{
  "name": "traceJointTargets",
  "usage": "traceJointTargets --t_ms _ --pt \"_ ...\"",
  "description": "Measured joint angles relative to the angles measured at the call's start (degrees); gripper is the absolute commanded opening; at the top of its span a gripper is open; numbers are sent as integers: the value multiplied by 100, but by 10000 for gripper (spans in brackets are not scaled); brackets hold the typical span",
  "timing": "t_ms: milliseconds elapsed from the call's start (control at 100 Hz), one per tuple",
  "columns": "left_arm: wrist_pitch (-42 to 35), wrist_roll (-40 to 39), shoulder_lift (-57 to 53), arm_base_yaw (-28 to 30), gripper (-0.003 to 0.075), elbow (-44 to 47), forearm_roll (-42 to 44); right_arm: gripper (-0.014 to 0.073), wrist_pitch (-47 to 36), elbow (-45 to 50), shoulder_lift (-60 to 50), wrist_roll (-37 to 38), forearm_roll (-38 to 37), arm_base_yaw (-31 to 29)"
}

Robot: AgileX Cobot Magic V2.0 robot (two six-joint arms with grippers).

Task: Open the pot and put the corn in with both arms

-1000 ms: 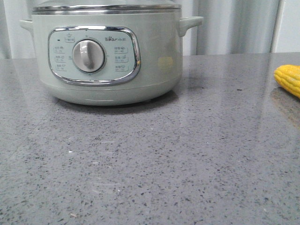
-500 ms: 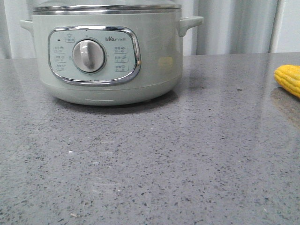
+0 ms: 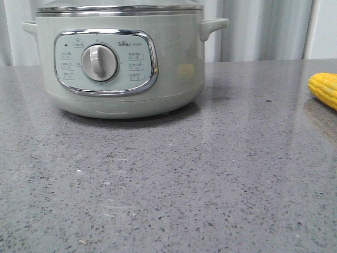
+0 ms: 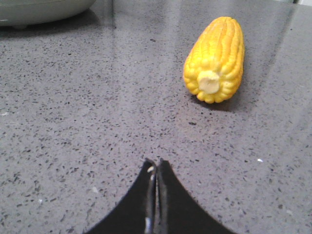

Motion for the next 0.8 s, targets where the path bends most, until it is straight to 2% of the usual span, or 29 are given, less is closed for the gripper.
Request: traceJointTargets --t_ms 270,550,800 --pt "0 0 0 0 -20 0 0 -69 0 0 0 0 -11 -24" --pt "0 0 0 0 -20 0 0 -69 10 0 -159 0 -11 -1152" --pt "0 0 0 0 -20 0 0 -69 -1 0 -187 0 -11 -1320"
